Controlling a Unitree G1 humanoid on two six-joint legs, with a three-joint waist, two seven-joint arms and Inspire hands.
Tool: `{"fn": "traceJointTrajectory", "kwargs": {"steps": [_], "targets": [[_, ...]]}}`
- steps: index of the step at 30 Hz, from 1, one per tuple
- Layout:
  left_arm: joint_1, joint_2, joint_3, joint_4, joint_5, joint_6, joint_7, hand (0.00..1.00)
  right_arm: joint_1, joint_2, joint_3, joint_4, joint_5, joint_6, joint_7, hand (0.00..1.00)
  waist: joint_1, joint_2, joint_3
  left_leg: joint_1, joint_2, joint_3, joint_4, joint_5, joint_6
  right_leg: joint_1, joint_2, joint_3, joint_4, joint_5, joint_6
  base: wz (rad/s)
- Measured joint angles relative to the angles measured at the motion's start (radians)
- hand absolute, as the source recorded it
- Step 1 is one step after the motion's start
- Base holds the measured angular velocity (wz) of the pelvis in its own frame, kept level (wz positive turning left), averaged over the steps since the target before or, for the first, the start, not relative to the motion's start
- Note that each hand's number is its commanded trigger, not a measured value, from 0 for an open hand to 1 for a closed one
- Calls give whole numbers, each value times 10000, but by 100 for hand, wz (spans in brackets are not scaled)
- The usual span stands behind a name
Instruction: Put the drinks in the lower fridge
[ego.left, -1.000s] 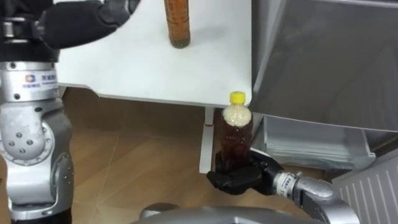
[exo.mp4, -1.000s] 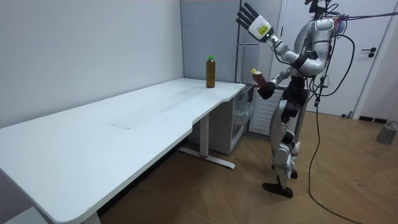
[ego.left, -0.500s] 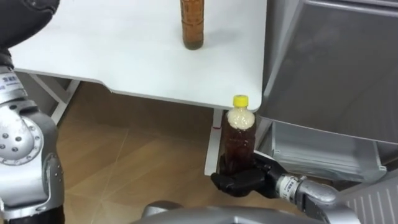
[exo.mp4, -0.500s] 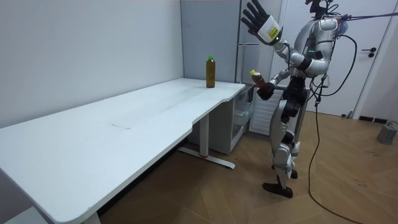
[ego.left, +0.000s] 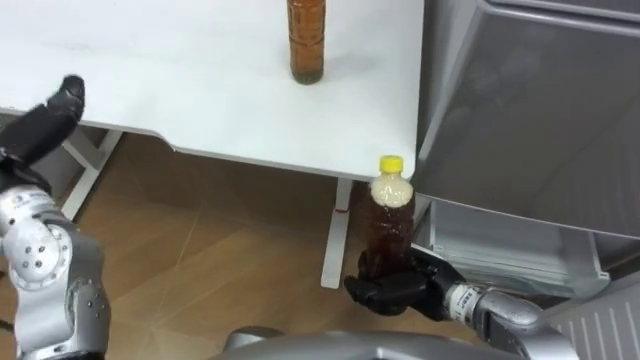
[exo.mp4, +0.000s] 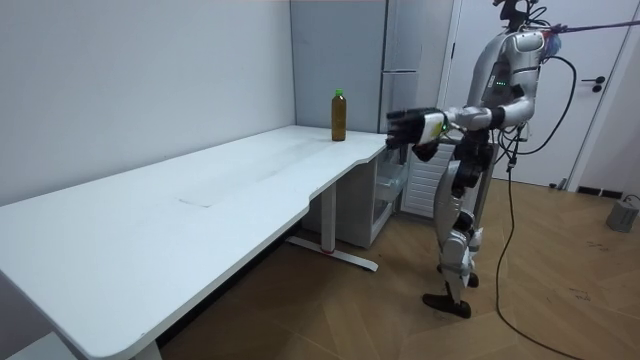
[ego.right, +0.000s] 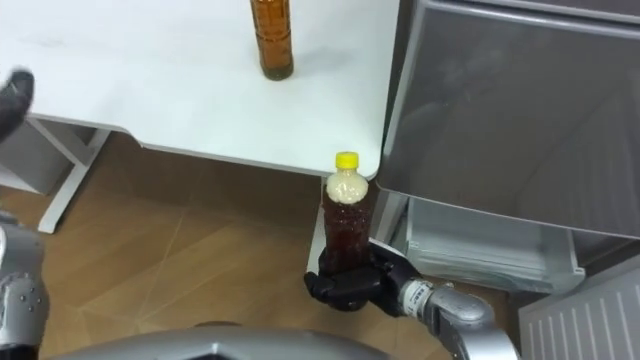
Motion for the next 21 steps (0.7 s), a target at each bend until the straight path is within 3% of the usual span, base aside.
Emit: {"fn": "traceJointTrajectory", "kwargs": {"steps": [11, 16, 21], "targets": [[587, -35, -440, 2871, -3770, 265, 199, 0, -60, 49, 161, 0, 36, 267, -762, 100, 156, 77, 36, 119, 14, 66, -184, -2, 3, 38, 1, 79, 38, 0, 1, -1], [635, -33, -624, 4111, -3898, 345, 148, 0, -77, 82, 168, 1, 82, 439, -997, 100, 141, 82, 31, 121, 11, 114, -164, -3, 5, 21, -7, 118, 37, -1, 1, -1], [1090, -24, -1343, 5034, -3465, 784, 67, 0, -102, 103, 176, 2, 876, 574, -1154, 100, -156, -11, 12, 104, 10, 98, -109, -3, 5, 28, -7, 83, 34, 0, 1, 2]]}}
